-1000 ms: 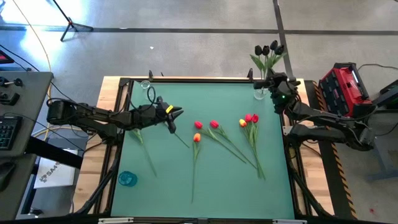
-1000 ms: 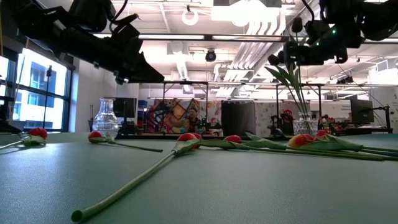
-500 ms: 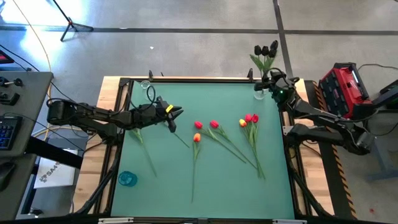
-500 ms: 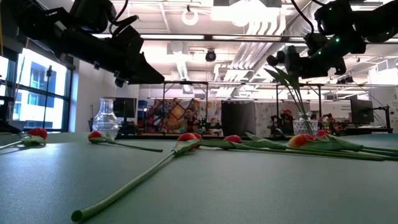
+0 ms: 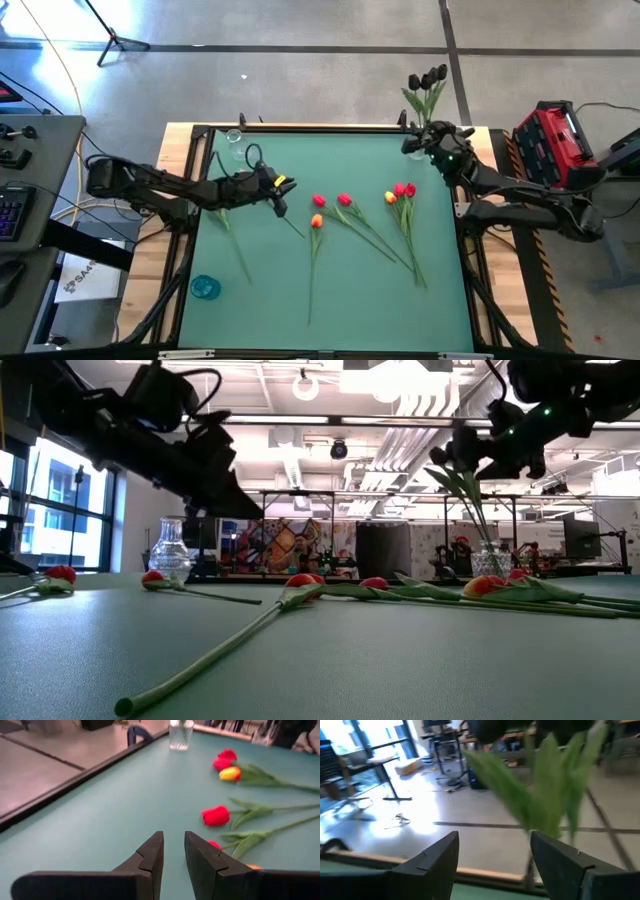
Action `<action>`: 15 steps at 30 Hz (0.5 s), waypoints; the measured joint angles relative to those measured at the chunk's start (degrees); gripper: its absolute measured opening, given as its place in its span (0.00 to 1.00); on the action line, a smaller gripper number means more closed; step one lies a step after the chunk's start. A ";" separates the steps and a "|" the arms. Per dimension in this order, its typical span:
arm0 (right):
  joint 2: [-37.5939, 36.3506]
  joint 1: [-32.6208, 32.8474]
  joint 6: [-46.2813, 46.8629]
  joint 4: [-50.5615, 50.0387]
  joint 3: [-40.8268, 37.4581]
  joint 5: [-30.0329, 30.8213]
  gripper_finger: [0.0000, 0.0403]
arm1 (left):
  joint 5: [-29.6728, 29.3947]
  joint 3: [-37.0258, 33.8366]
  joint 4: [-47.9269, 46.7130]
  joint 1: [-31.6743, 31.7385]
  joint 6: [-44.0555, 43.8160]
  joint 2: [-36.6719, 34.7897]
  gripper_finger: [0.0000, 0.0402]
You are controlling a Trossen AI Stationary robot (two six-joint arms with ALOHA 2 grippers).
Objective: Sort flowers into vase by color
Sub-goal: Put the red tulip into the left transparent vase
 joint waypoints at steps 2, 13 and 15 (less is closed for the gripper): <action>-0.01 2.12 1.47 -0.91 0.00 -0.72 0.59 | -0.21 0.00 0.42 -0.02 -0.40 1.60 0.17; 2.90 16.91 -3.76 12.44 0.00 -4.67 0.59 | 0.08 -0.04 8.55 -0.03 -0.83 7.96 0.17; 4.50 18.62 -3.97 15.07 0.01 -6.77 0.59 | 0.11 -0.04 10.16 -0.04 -0.81 8.43 0.17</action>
